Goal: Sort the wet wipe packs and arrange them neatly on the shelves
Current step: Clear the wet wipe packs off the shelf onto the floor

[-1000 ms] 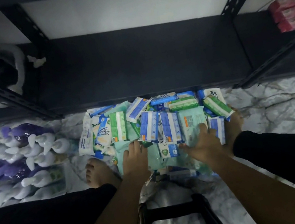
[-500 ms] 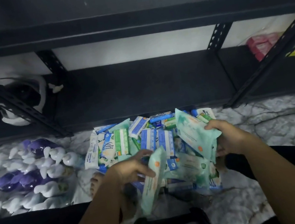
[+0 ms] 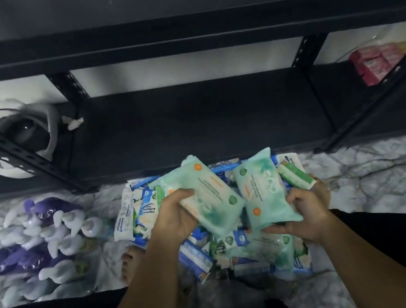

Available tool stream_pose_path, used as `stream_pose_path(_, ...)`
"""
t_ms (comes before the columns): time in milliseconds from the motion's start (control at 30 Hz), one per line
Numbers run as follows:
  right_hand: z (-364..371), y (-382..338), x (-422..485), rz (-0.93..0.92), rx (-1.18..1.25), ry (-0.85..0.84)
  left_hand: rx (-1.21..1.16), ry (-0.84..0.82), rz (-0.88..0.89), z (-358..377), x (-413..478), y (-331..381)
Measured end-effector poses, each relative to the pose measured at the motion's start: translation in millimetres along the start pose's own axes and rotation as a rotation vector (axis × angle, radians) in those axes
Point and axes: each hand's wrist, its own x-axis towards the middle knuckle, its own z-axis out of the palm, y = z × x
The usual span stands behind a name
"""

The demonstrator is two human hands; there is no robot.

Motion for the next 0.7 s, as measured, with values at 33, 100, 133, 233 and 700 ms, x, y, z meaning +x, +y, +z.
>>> stream_pose_path(33, -1.6, 3.6, 6.5, -0.009, 0.000, 0.032, -0.035, 0.037, 0.030, -2.6, 5.7, -2.8)
stream_pose_path(100, -4.2, 9.9, 16.0, -0.005, -0.010, 0.060, -0.104, 0.101, 0.055, -9.2, 12.6, -10.1)
stream_pose_path(133, -4.8, 12.8, 20.3, 0.015, -0.022, 0.077, -0.124, 0.126, 0.056, -14.2, 15.8, -14.9)
stream_pose_path(233, -4.7, 20.1, 33.6, 0.053, -0.250, 0.197, 0.023, 0.306, 0.070, -28.4, 22.8, -35.1)
stream_pose_path(700, -4.8, 22.4, 50.8, -0.694, -2.412, 0.177, 2.224, 0.045, 0.365, -22.1, 28.1, -33.7)
